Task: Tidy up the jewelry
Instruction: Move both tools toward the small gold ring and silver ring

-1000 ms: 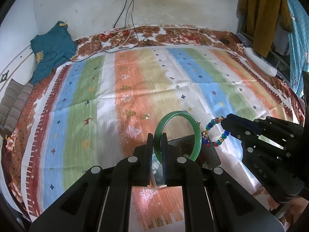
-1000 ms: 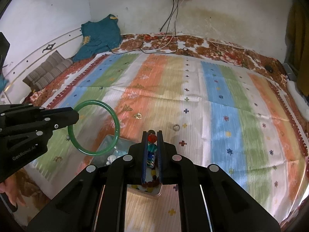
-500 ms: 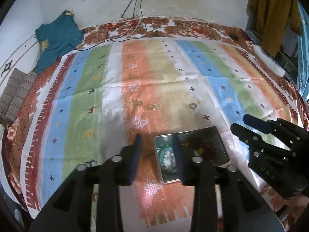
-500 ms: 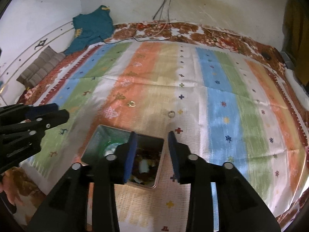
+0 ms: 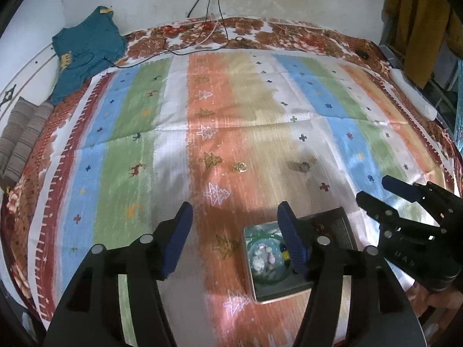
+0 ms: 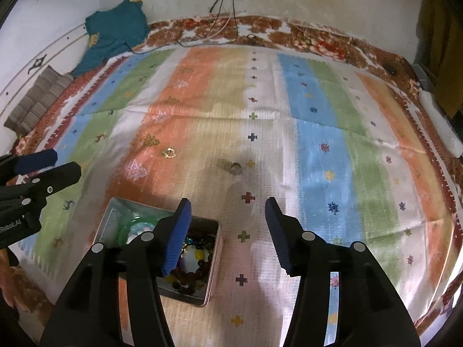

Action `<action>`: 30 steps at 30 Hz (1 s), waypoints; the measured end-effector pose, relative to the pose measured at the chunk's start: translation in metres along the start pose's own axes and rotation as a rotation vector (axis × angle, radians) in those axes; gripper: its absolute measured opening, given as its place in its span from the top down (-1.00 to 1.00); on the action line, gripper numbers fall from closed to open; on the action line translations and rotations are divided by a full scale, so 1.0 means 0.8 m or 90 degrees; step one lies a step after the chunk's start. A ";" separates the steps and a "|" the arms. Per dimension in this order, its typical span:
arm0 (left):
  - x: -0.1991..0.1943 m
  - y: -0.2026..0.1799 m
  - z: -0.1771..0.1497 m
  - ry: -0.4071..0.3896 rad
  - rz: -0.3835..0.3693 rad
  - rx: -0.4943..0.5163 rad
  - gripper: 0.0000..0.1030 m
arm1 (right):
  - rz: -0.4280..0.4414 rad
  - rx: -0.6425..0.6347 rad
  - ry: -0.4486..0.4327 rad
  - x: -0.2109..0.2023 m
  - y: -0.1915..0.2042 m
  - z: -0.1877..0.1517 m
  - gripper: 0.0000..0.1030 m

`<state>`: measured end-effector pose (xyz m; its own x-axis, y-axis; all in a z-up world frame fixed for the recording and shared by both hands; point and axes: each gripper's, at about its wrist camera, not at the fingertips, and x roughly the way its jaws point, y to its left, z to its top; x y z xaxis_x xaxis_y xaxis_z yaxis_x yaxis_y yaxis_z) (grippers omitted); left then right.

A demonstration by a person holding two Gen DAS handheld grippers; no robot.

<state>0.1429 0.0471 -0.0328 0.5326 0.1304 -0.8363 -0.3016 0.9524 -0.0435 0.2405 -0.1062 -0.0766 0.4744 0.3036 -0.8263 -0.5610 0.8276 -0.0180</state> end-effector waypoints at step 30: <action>0.127 0.010 0.050 0.104 -0.007 0.001 -0.27 | 0.006 0.019 0.118 0.111 -0.021 0.044 -0.20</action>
<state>0.2266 0.0789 -0.0963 0.3995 0.0736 -0.9138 -0.2949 0.9541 -0.0521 0.3160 -0.0764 -0.1296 0.3342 0.2222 -0.9159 -0.5429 0.8398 0.0056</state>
